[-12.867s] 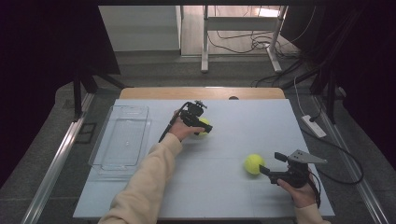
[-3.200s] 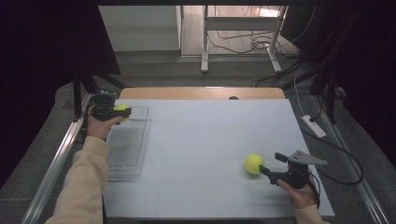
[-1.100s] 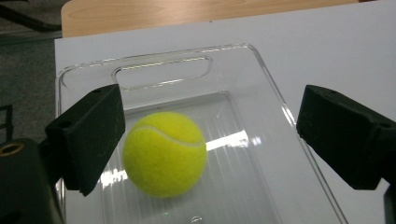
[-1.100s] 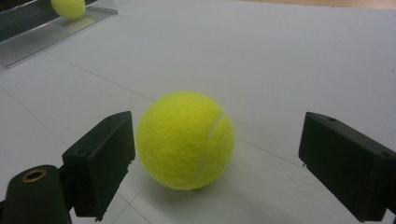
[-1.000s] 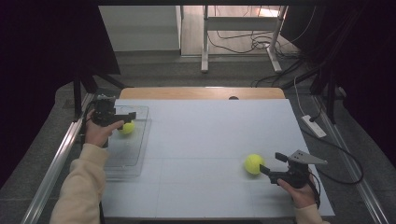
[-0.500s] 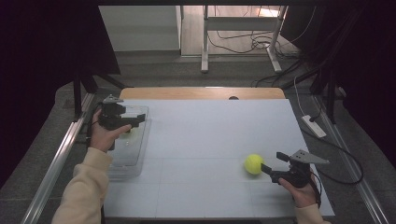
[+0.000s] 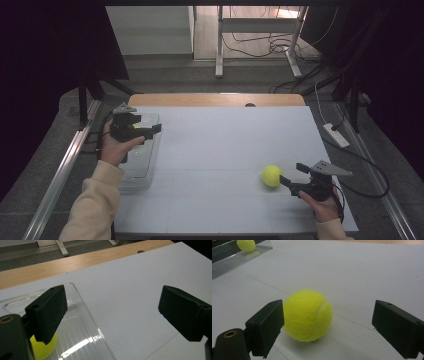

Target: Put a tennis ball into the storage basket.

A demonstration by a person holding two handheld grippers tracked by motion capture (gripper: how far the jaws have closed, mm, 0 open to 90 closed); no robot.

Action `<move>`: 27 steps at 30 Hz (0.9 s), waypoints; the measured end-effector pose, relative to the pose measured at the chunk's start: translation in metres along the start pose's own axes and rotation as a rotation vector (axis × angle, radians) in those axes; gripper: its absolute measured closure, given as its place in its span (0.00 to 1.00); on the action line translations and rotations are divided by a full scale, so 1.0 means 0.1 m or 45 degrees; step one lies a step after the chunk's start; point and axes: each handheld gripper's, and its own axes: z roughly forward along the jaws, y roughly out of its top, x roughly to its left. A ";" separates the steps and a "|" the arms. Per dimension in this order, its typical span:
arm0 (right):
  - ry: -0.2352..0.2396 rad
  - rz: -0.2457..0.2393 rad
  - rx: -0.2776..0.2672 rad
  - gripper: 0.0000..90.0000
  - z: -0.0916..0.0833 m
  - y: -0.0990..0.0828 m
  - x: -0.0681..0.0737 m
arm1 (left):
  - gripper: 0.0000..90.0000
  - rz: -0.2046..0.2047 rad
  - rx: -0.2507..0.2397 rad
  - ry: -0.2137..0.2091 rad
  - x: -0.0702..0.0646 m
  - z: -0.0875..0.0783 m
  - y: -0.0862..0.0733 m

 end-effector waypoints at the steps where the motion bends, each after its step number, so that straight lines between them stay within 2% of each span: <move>1: 0.003 0.001 -0.002 0.12 -0.01 0.00 0.00 | 0.10 -0.005 -0.004 -0.008 -0.02 0.00 0.00; 11: 0.008 -0.006 -0.009 0.12 0.00 0.01 0.00 | 0.11 0.028 -0.008 -0.050 -0.17 -0.01 0.00; 19: 0.009 -0.011 -0.002 0.12 0.02 0.02 0.00 | 0.11 0.051 0.012 -0.074 -0.26 0.07 -0.02; 27: 0.007 -0.010 -0.003 0.12 0.00 0.01 0.01 | 0.11 0.081 0.023 -0.102 -0.41 0.13 -0.01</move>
